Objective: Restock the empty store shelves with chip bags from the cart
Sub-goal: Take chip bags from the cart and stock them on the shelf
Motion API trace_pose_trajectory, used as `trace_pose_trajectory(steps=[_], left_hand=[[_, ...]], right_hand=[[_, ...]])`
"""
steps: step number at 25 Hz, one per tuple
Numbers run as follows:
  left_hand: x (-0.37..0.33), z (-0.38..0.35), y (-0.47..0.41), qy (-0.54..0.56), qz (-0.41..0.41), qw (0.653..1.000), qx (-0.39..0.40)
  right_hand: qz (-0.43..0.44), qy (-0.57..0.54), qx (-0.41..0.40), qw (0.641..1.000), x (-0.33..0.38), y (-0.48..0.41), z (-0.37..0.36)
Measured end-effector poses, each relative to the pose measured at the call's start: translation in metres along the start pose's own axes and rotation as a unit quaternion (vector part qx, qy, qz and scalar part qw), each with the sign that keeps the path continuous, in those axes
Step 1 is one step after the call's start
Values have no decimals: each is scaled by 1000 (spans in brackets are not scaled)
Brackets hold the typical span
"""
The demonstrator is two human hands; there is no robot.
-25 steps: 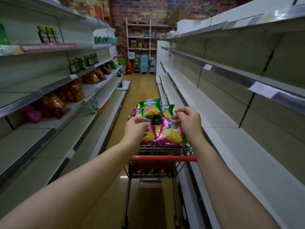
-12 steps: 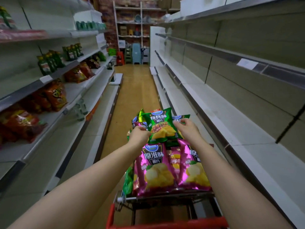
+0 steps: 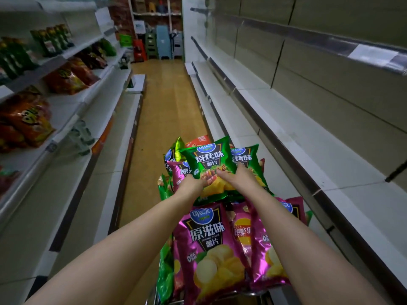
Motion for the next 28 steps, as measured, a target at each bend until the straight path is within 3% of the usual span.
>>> trace_pose_trajectory(steps=[6, 12, 19, 28], left_hand=[[-26, -4, 18, 32, -75, 996, -30], [-77, 0, 80, 97, -221, 966, -87], [-85, -69, 206, 201, -284, 937, 8], [-68, -150, 399, 335, -341, 868, 134]], right_hand=[[27, -127, -56, 990, 3, 9, 14], [105, -269, -162, 944, 4, 81, 96], [141, -332, -245, 900, -60, 218, 186], [167, -275, -252, 913, -152, 404, 267]])
Point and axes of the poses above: each hand's wrist, its own y-axis away from the middle knuckle, its own z-axis out of the back of the hand, x = y × z, the point moved 10 cm from there along -y, towards the middle knuckle, and after that the axes turned 7 degrees about y, right-handed, at the moved point
